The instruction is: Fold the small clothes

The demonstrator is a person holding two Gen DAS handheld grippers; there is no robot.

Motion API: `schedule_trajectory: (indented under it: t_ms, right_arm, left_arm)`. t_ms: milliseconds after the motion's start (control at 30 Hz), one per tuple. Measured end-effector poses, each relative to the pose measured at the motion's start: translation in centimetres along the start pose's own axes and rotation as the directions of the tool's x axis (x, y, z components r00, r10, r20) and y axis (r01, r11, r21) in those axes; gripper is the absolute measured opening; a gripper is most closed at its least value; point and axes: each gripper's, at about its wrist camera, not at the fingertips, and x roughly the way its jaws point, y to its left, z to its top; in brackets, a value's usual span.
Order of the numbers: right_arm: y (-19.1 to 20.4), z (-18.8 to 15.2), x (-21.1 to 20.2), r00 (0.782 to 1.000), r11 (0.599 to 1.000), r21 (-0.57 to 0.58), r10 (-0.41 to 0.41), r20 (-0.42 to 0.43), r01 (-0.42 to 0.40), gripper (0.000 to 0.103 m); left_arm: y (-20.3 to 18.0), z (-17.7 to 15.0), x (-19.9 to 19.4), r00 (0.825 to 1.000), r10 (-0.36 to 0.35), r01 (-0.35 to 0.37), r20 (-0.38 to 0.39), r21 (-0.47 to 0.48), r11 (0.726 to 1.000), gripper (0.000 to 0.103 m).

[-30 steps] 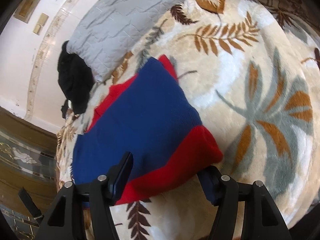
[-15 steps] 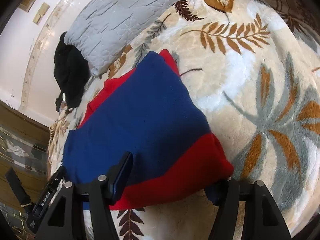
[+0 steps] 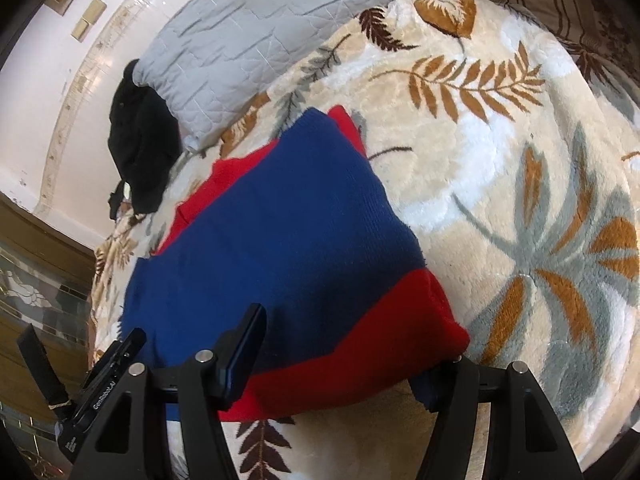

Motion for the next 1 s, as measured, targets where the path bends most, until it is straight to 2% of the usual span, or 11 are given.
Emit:
schedule_trajectory:
  t_ms: [167, 333, 400, 433, 467, 500, 533, 667, 733, 800, 1000]
  right_arm:
    - [-0.8, 0.2, 0.2, 0.998, 0.997, 0.041, 0.066, 0.000, -0.066, 0.068]
    - [0.1, 0.5, 0.2, 0.998, 0.998, -0.002, 0.062, 0.012, -0.062, 0.068]
    - [-0.1, 0.4, 1.1, 0.998, 0.998, 0.008, 0.055, -0.014, -0.055, 0.066]
    - [-0.3, 0.3, 1.3, 0.998, 0.998, 0.013, 0.055, -0.016, -0.055, 0.059]
    - [-0.2, 0.3, 1.2, 0.998, 0.999, 0.007, 0.054, -0.013, -0.054, 0.053]
    - [-0.2, 0.3, 1.2, 0.998, 0.998, 0.001, 0.062, -0.016, -0.062, 0.040]
    - [-0.3, 0.3, 1.2, 0.998, 0.998, 0.001, 0.066, -0.019, -0.066, 0.038]
    - [-1.3, 0.5, 1.3, 0.995, 0.994, 0.050, 0.095, -0.017, -0.094, 0.038]
    - [-1.5, 0.5, 1.4, 0.994, 0.992, 0.069, 0.110, -0.016, -0.108, 0.040]
    - [-1.5, 0.5, 1.4, 0.993, 0.991, 0.071, 0.117, -0.018, -0.116, 0.040]
    - [-0.4, 0.5, 1.6, 0.999, 0.999, 0.027, 0.036, -0.026, -0.035, 0.041]
  left_arm:
    - [-0.7, -0.4, 2.1, 0.997, 0.019, -0.017, -0.072, 0.037, 0.999, 0.086]
    - [-0.9, 0.1, 0.8, 1.000, -0.017, 0.017, -0.007, 0.009, 1.000, 0.086]
    - [-1.2, 0.0, 1.8, 0.999, -0.002, 0.003, -0.041, 0.026, 1.000, 0.086]
    - [-1.5, -0.4, 2.9, 0.996, 0.009, -0.006, -0.086, 0.045, 0.999, 0.086]
    - [-1.6, -0.6, 3.2, 0.996, 0.012, -0.008, -0.084, 0.048, 0.999, 0.086]
    - [-1.6, -0.6, 3.0, 0.997, 0.013, -0.010, -0.070, 0.045, 0.999, 0.086]
    - [-1.6, -0.4, 2.7, 0.997, 0.015, -0.012, -0.071, 0.041, 0.999, 0.086]
    - [-1.8, 0.1, 0.7, 1.000, -0.019, 0.020, -0.010, 0.028, 0.999, 0.086]
    - [-2.3, -0.1, 1.4, 0.999, -0.003, 0.005, -0.035, 0.051, 0.999, 0.086]
    - [-2.5, -0.6, 3.1, 0.995, 0.013, -0.008, -0.095, 0.054, 0.999, 0.086]
    - [-2.3, -0.9, 3.2, 0.997, 0.010, -0.006, -0.073, 0.052, 0.999, 0.087]
